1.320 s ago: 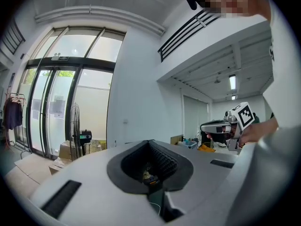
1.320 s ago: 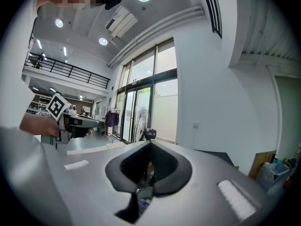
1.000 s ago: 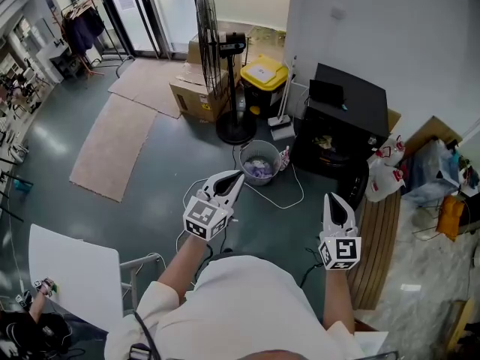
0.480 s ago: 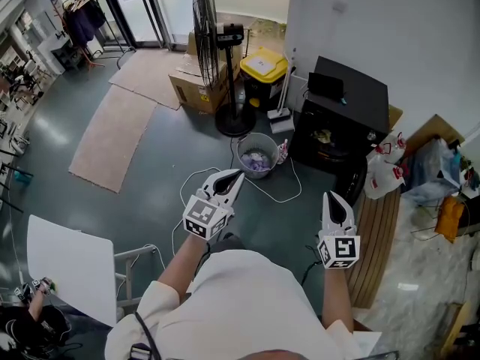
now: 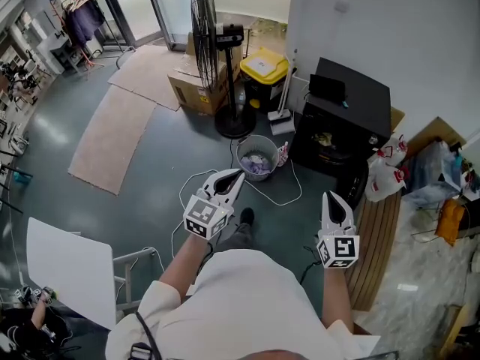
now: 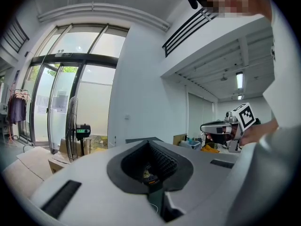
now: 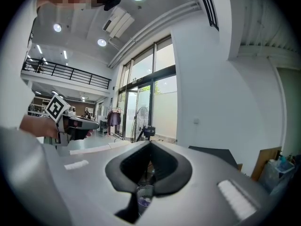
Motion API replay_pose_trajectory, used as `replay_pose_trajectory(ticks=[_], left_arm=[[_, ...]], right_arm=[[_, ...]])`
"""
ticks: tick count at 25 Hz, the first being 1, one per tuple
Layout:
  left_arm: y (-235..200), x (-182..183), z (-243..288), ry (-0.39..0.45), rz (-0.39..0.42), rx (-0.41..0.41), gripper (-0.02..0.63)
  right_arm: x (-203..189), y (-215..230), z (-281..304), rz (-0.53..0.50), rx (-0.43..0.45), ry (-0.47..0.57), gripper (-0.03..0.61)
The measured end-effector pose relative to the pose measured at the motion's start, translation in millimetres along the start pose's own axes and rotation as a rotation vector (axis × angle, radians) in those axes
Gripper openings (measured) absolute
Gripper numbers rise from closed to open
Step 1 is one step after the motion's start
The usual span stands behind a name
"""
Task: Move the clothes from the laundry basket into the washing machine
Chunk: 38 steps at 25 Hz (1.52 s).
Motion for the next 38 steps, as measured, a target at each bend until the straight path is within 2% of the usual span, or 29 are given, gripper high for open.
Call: replay_pose_trajectory(ticks=[15, 38], left_arm=[[-64, 16, 123, 0.005, 0.001, -0.04, 0.006], [-162, 29, 305, -0.044, -0.003, -0.089, 0.006]], right_arm=[[5, 66, 117, 0.0, -0.011, -0.033, 0.011], [10, 162, 287, -0.004, -0.02, -0.086, 0.011]])
Point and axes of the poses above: the fingertips, and each gripper's own axes: z forward along the fingers, y to its right, x out of its top, the point moved 5 cm from there along -z, backward along the fingers, and after that the axes turned 15 degrees about x, right-handed, at the moved point
